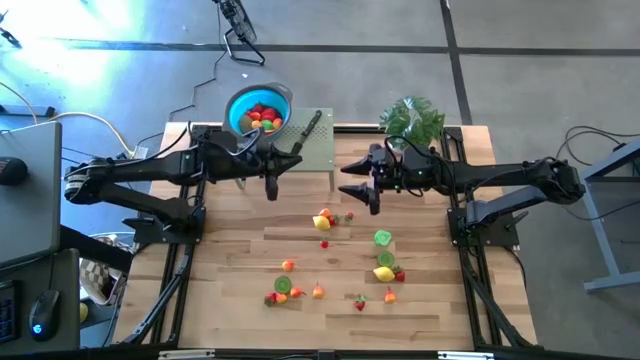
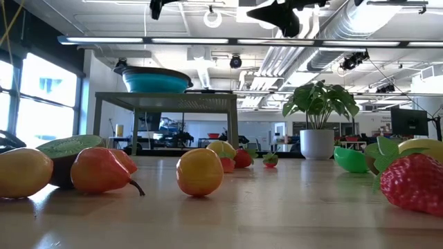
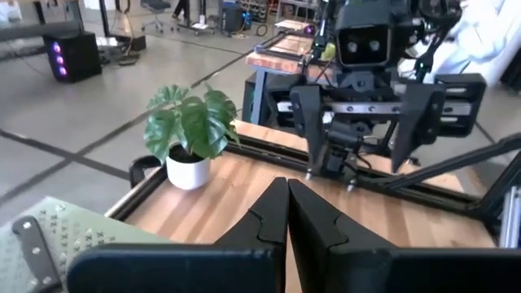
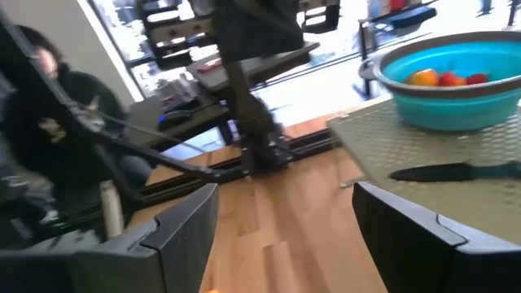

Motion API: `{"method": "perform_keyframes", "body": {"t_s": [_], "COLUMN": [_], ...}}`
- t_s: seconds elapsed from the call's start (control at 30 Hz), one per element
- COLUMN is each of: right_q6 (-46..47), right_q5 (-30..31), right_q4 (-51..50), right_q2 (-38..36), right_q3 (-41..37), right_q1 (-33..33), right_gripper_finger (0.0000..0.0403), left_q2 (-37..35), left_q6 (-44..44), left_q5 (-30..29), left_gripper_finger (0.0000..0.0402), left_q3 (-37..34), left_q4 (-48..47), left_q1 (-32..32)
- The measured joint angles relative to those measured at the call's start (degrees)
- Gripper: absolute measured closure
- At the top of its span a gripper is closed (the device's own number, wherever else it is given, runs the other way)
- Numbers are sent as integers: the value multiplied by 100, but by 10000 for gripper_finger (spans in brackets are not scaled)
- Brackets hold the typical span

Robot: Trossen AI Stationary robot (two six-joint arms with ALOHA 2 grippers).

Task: Pick & Place Fruit
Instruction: Put the orange pear into the strainer bowl on the shelf

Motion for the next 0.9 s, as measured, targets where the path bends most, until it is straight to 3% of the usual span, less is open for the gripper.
{"method": "perform_keyframes", "body": {"t_s": [0.17, 0.43, 0.67, 0.9], "right_q6": [115, 367, 347, 367], "right_q5": [-541, -957, -839, -32], "right_q4": [-71, -248, -208, -113], "right_q2": [0, 0, 0, 1], "right_q3": [1, 0, 0, 0], "right_q1": [11, 275, 585, 889], "right_gripper_finger": [127, 127, 127, 144], "left_q2": [0, 0, 79, -16], "left_q6": [-54, 25, -56, -71], "left_q5": [-8, -318, -1201, -1563], "left_gripper_finger": [396, 396, 396, 396], "left_q3": [0, 0, -544, -1062], "left_q4": [13, 49, 954, 1537], "left_q1": [-63, -744, -1544, -1845]}}
